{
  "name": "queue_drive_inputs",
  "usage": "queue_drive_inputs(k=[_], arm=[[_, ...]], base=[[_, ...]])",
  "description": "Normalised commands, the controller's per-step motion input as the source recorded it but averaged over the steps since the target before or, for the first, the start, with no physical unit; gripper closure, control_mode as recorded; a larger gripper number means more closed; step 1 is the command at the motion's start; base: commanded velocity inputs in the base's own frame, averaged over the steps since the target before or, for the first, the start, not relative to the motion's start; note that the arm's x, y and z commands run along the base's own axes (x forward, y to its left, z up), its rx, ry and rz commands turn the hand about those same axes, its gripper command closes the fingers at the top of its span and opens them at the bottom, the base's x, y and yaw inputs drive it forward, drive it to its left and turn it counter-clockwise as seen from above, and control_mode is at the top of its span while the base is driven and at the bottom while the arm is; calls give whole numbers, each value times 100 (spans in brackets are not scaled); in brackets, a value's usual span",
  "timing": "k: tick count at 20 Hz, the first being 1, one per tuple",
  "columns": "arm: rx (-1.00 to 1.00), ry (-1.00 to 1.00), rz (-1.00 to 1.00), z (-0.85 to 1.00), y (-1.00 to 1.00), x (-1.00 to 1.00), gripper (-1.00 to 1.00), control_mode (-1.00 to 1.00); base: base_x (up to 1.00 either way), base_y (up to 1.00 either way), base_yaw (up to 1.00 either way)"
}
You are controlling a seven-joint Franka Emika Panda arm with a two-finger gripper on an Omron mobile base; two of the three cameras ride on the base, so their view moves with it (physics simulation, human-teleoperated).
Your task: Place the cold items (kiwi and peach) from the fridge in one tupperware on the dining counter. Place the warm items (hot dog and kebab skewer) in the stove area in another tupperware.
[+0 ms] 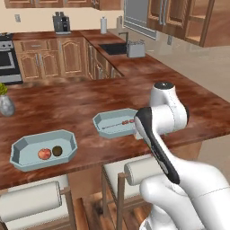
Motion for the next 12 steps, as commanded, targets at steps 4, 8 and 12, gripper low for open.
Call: queue_drive_inputs(k=[4,8,12], arm=[[-5,3,-3,9,-3,-72,-100,-100],[15,6,1,-8,-52,-16,-100,-100],[0,0,0,-2,-6,0,-100,-100]], base=[[0,0,0],[0,0,0],[0,0,0]])
